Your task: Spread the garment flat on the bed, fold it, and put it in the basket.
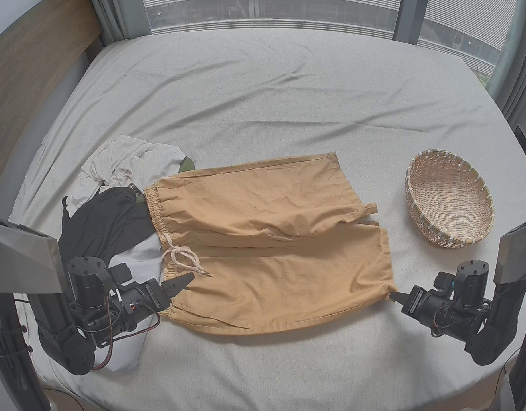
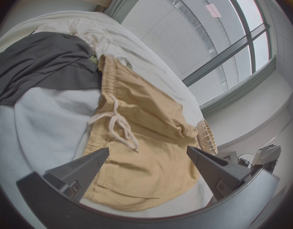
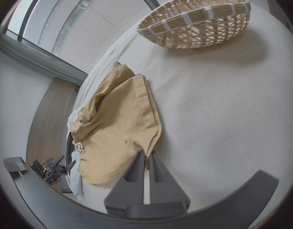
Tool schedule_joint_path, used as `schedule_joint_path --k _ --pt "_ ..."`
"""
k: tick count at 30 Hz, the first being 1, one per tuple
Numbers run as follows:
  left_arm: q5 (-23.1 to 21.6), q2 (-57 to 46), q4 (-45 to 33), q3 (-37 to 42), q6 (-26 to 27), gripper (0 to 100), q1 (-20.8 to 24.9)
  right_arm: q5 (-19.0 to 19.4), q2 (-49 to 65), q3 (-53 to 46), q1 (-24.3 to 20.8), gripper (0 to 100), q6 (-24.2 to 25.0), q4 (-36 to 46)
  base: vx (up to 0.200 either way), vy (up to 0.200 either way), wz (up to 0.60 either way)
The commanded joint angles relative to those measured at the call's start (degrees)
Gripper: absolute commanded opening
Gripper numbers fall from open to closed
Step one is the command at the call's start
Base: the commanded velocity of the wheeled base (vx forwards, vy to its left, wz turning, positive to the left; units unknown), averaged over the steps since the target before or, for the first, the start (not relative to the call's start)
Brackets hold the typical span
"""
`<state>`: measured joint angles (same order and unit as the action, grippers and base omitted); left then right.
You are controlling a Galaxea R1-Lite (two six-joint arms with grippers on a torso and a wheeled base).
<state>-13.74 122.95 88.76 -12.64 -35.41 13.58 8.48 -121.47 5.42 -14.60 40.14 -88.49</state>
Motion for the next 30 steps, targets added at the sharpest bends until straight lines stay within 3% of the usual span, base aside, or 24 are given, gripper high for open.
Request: schedule_joint_path --k 1,7,24,25,30 --pt "-0.06 2.2 0.01 0.51 -0.01 100 -1.54 -0.05 0.18 -1.03 0.28 0 0.02 -0.01 0.0 0.0 0.0" --pt "-0.24 3.78 0.01 1.92 1.05 100 -2.95 0.04 -1.84 -1.38 -0.07 0 0.11 -0.01 0.0 0.0 0.0" --pt "-1.11 5.89 0.01 2.8 0.7 100 -1.63 -0.05 -1.76 -1.21 -0.07 0 0.02 -0.01 0.0 0.0 0.0" --pt "-1.2 6.16 0.01 2.8 0.78 0 -1.72 -0.05 -1.76 -1.21 -0.07 0 0.11 -0.1 0.0 0.0 0.0" --pt "-2.43 7.3 0.1 2.71 0.7 0 -1.63 -0.14 -1.84 -1.73 -0.16 0 0.02 -0.1 0.0 0.0 0.0"
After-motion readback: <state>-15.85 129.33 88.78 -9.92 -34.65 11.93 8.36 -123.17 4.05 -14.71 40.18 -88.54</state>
